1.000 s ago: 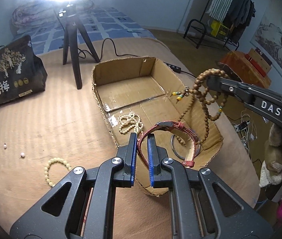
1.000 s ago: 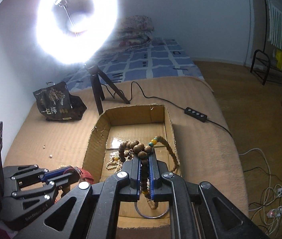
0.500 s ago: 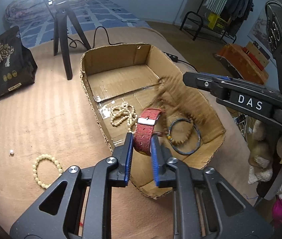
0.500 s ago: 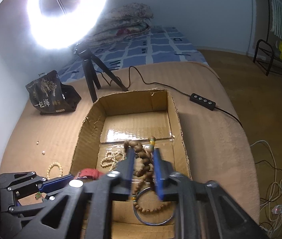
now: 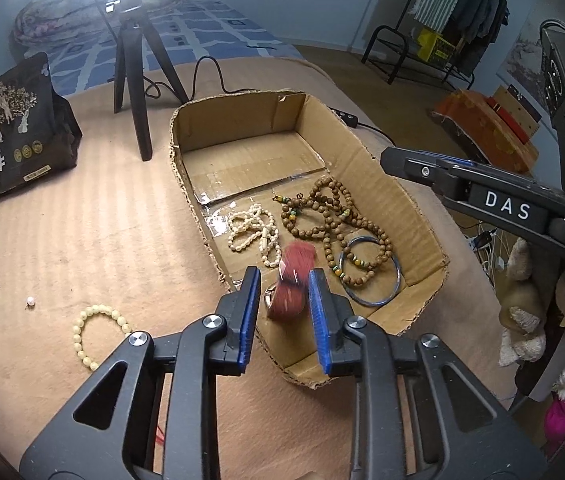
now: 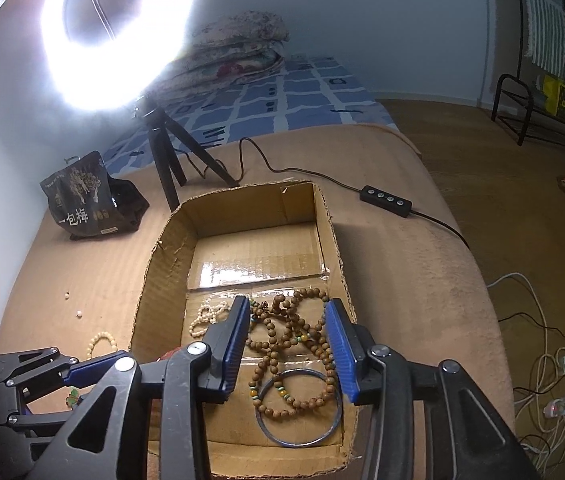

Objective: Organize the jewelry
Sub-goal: 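Withdraw both tools from the box back toward the cream bead bracelet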

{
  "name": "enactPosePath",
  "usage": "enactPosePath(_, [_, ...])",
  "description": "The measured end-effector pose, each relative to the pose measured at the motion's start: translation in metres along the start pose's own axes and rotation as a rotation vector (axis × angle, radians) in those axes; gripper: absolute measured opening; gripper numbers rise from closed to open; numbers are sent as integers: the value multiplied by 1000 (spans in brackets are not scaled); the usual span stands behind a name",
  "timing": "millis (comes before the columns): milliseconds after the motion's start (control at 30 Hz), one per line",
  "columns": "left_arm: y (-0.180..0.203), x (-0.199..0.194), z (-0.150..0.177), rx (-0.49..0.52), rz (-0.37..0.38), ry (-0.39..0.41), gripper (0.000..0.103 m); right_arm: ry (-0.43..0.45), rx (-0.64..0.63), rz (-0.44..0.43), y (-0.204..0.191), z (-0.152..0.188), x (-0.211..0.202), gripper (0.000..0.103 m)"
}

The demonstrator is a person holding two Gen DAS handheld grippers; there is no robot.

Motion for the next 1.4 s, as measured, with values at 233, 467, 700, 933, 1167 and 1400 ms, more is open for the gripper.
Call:
enactPosePath(233, [-4, -16, -1, 6, -10, 24, 24, 19, 3, 15, -5, -1, -13, 55])
enactPosePath(467, [-18, -42, -2, 19, -37, 72, 24, 61, 18, 37, -15, -5, -34, 86])
enactPosePath(700, [-51, -72, -3, 4, -58, 131, 45, 102, 19, 35, -34, -9, -54, 97])
enactPosePath(933, [-99, -99, -4, -21, -110, 165, 45, 132, -15, 9, -70, -9, -66, 98])
enactPosePath(1167, [-164, -117, -2, -85, -170, 186, 45, 133, -84, -56, -122, -1, -68, 98])
enactPosePath(1400, [-221, -130, 3, -152, -218, 198, 45, 89, -174, -113, -176, 12, -51, 98])
Point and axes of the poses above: each gripper's, at about its wrist camera, not at the fingertips, and x roughly the way its jaws point, y to its right, z to its underside, the point moved 9 cm from there along x, roughly the way its jaws point, and after that the axes turned 5 degrees about -x, right-handed, at the moved point
